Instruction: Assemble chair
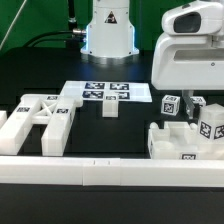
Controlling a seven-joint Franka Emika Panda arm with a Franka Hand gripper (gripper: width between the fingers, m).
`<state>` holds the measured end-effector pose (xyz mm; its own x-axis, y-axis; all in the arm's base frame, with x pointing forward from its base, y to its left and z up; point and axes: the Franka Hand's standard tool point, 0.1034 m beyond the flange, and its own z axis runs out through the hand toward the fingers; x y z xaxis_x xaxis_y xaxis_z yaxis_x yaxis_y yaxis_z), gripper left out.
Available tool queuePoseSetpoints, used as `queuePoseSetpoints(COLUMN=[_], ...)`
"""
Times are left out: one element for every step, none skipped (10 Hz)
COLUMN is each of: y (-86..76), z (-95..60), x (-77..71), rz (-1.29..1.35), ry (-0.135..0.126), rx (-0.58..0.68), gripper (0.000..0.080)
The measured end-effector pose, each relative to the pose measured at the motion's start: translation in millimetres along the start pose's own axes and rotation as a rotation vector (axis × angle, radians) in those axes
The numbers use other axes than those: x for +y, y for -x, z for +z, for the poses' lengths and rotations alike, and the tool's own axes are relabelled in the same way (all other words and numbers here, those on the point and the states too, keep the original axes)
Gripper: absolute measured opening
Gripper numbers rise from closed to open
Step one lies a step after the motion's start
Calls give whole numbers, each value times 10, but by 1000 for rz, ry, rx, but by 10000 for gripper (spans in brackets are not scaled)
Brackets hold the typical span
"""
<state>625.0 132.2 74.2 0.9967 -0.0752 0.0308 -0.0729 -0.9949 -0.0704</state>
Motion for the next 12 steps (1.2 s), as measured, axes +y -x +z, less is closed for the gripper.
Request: queuePoseSetpoints(y=[-8, -11, -20, -39, -55, -56, -52, -52, -51, -50, -52, -54], z=[-5, -6, -9, -15, -18, -9, -6, -5, -1, -1, -1, 0], x=[6, 17, 46, 98, 154, 179, 167, 170, 173, 173, 172, 169], rz=[-87, -169, -270, -357, -438, -449, -440, -439, -423, -405, -360, -270], ry=[7, 7, 10, 16, 18, 18, 18, 18, 18, 18, 16, 15], rx=[2, 2, 2, 2, 2, 0, 0, 0, -1, -1, 1, 4], gripper=[649, 649, 649, 649, 619, 619, 438, 438, 285, 286, 286, 286])
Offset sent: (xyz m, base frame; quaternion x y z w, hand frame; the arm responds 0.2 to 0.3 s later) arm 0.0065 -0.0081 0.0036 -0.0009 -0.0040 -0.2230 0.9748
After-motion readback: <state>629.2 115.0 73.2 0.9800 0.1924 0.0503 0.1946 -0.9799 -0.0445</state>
